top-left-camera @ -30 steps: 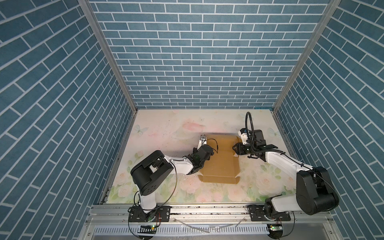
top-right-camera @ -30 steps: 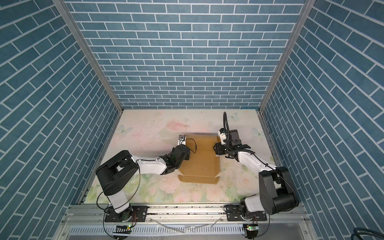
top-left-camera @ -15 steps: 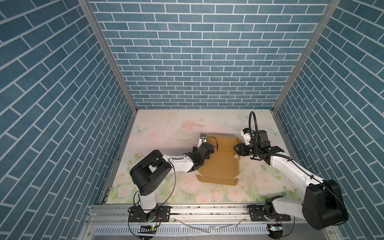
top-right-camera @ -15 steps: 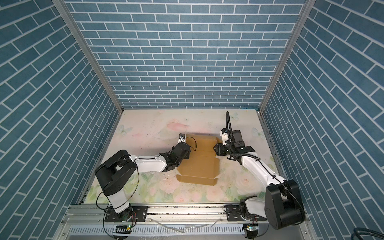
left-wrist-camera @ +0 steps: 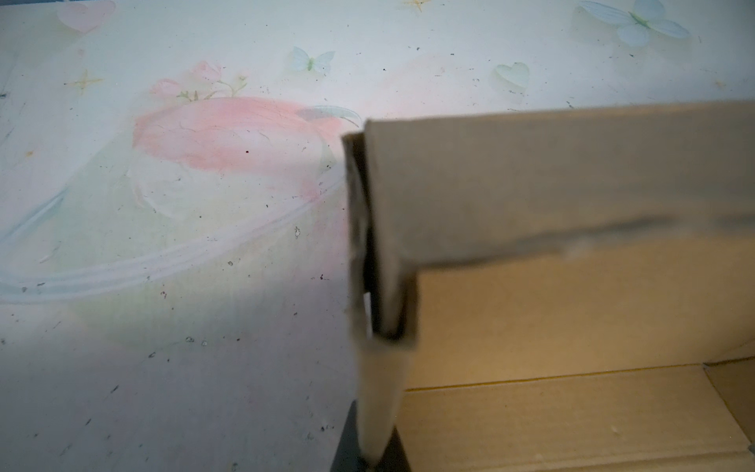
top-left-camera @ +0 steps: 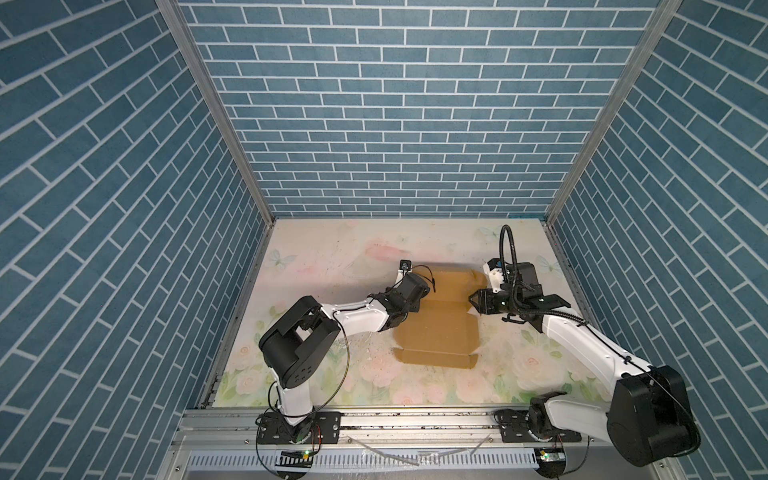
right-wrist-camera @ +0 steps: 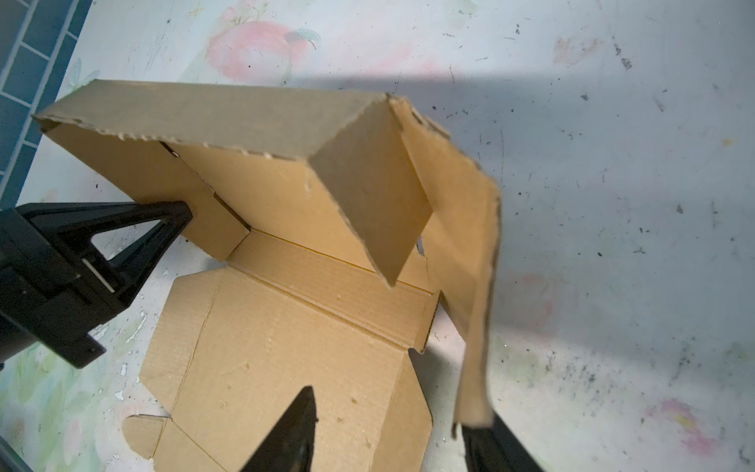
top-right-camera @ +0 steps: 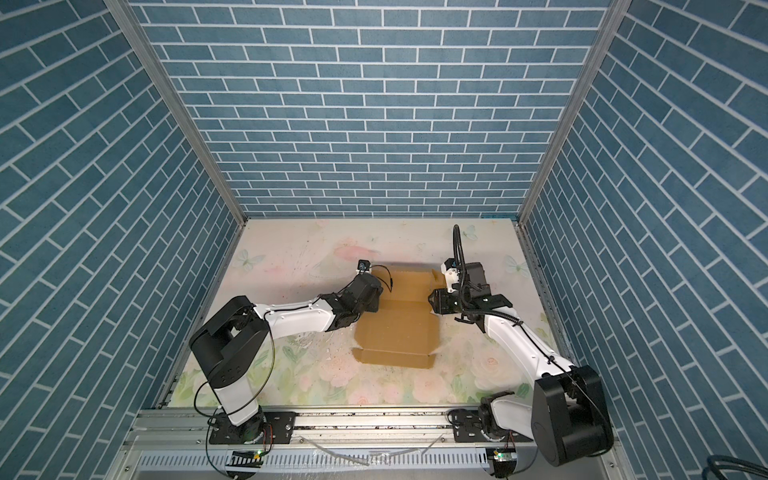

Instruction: Fold the paper box

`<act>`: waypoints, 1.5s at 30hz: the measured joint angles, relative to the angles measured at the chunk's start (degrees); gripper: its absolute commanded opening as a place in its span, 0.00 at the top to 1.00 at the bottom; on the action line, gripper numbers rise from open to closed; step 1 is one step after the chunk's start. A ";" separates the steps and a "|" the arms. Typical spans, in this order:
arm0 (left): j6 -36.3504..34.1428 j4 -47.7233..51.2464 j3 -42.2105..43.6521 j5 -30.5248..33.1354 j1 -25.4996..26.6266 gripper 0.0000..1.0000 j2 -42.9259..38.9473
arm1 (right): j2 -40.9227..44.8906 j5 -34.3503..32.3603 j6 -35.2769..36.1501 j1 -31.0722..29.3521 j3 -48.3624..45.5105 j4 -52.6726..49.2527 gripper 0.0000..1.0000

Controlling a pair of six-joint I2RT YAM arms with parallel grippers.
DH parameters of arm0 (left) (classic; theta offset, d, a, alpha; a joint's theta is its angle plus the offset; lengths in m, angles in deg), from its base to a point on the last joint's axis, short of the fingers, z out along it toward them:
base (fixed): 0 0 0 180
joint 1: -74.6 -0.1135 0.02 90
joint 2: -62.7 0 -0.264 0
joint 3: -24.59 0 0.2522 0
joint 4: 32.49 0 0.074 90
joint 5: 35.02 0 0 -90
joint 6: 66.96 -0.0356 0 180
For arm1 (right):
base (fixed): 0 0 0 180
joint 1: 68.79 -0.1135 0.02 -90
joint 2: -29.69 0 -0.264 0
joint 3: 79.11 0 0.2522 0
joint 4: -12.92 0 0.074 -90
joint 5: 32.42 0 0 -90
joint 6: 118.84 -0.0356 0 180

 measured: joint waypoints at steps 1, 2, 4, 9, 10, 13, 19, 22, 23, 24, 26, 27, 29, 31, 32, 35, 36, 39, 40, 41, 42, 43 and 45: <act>0.00 0.55 -0.46 -0.37 -0.17 1.00 0.15 | 0.00 -0.11 0.00 0.00 0.00 -0.04 0.43; -0.04 0.90 -0.83 -0.68 -0.33 1.00 0.33 | 0.00 -0.17 0.00 0.00 0.00 -0.13 0.43; -0.02 1.73 -1.51 -1.29 -0.66 1.00 0.50 | 0.07 -0.39 0.00 0.00 0.02 -0.48 0.43; -0.28 3.15 -2.34 -2.58 -1.36 1.00 0.59 | 2.34 -1.09 0.00 0.02 0.02 -2.16 0.42; -0.35 3.23 -2.40 -2.73 -1.42 1.00 0.59 | 3.19 -1.49 0.00 0.02 0.02 -2.49 0.42; -0.68 3.41 -2.54 -2.89 -1.49 1.00 0.59 | 5.90 -2.73 0.00 0.02 0.02 -3.58 0.41; -1.22 3.48 -2.56 -2.93 -1.49 1.00 0.59 | 8.66 -3.17 -1.05 0.02 0.04 -6.56 0.39; -1.29 3.48 -2.56 -2.93 -1.49 1.00 0.59 | 8.74 -3.34 -2.16 0.02 0.02 -8.46 0.38; -1.29 3.50 -2.56 -2.93 -1.49 1.00 0.59 | 8.74 -3.39 -2.86 0.02 0.02 -8.92 0.39; -1.29 3.48 -2.56 -2.93 -1.49 1.00 0.59 | 8.83 -3.45 -3.41 0.02 0.00 -9.18 0.40; -1.25 3.48 -2.56 -2.93 -1.49 1.00 0.59 | 9.70 -3.50 -5.01 -0.04 -0.48 -9.49 0.41; -1.25 3.48 -2.56 -2.93 -1.49 1.00 0.59 | 10.47 -3.54 -5.73 -0.13 -0.72 -9.81 0.42; -1.20 3.45 -2.56 -2.91 -1.49 1.00 0.59 | 12.83 -3.89 -7.34 -0.66 -0.96 -10.82 0.47; -1.18 3.43 -2.54 -2.91 -1.49 1.00 0.59 | 15.65 -4.44 -8.63 -1.42 -0.96 -11.91 0.59; -1.14 3.41 -2.54 -2.91 -1.49 1.00 0.59 | 17.25 -4.74 -9.57 -1.79 -0.96 -12.48 0.69; -0.90 3.02 -2.27 -2.86 -1.49 1.00 0.57 | 20.37 -5.03 -12.00 -2.89 -0.98 -13.42 0.84; -0.76 2.97 -2.25 -2.89 -1.49 1.00 0.57 | 20.70 -5.01 -13.05 -3.30 -1.16 -13.29 0.86; -0.46 2.82 -2.21 -2.86 -1.49 1.00 0.55 | 20.48 -5.01 -15.41 -5.70 -3.41 -12.13 0.89; -0.35 2.78 -2.16 -2.86 -1.49 1.00 0.55 | 19.96 -4.98 -16.35 -6.58 -4.66 -11.50 0.90; -0.31 2.75 -2.16 -2.86 -1.49 1.00 0.55 | 19.12 -4.98 -17.14 -7.37 -5.88 -10.95 0.90; -0.31 2.75 -2.16 -2.84 -1.49 1.00 0.55 | 18.05 -4.94 -17.84 -8.09 -7.04 -10.25 0.91; -0.28 2.75 -2.16 -2.86 -1.49 1.00 0.55 | 16.63 -4.94 -18.51 -8.81 -8.35 -9.31 0.91; -0.31 2.75 -2.16 -2.84 -1.49 1.00 0.55 | 13.88 -5.05 -19.67 -9.70 -10.36 -7.78 0.91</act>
